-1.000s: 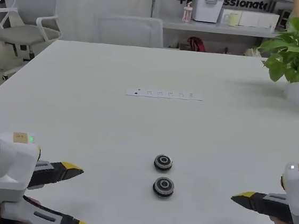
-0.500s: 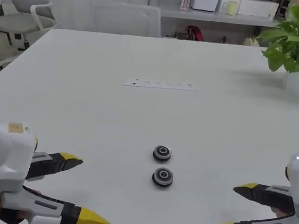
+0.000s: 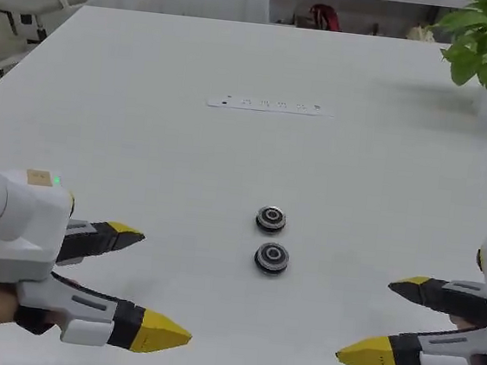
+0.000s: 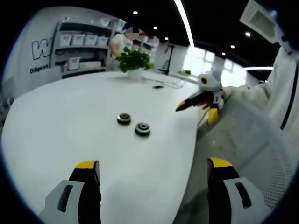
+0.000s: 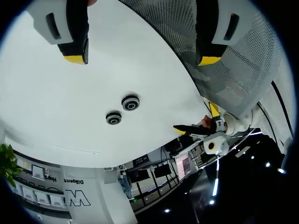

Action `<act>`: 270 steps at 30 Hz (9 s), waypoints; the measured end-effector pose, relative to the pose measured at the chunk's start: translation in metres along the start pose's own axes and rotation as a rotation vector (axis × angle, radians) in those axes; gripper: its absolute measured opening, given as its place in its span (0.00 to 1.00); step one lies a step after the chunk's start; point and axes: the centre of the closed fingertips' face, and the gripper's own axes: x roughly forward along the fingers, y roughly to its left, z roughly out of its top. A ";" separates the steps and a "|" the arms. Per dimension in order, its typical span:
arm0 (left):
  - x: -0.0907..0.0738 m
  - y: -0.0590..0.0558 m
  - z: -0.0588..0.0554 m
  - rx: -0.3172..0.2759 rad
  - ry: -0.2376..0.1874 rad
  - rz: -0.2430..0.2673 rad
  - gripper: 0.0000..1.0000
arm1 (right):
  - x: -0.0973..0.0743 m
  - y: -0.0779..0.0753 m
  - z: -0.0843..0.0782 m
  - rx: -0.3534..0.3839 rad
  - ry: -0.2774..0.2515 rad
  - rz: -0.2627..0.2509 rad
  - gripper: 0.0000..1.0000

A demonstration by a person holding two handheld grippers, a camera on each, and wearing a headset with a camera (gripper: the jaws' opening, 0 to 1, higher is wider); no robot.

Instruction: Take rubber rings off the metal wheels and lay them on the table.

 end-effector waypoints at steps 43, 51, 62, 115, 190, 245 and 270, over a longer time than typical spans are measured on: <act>0.002 0.007 0.003 0.004 0.027 -0.014 0.97 | 0.003 -0.014 0.003 -0.005 0.024 0.039 0.89; -0.006 0.013 0.021 0.024 0.026 -0.019 0.98 | 0.001 -0.018 0.011 -0.034 0.010 0.057 0.88; -0.006 0.014 0.053 0.069 0.003 -0.023 0.98 | 0.013 -0.018 0.026 -0.075 -0.008 0.090 0.89; 0.101 0.025 0.084 0.194 -0.084 -0.130 0.69 | 0.076 -0.016 0.108 -0.191 -0.150 0.267 0.62; 0.145 0.021 0.029 0.283 -0.072 -0.099 0.14 | 0.108 -0.030 0.040 -0.346 0.002 0.209 0.19; 0.143 0.020 0.028 0.295 -0.075 -0.106 0.14 | 0.108 -0.032 0.036 -0.357 0.067 0.193 0.16; 0.143 0.020 0.029 0.293 -0.077 -0.105 0.14 | 0.105 -0.032 0.035 -0.388 0.058 0.198 0.09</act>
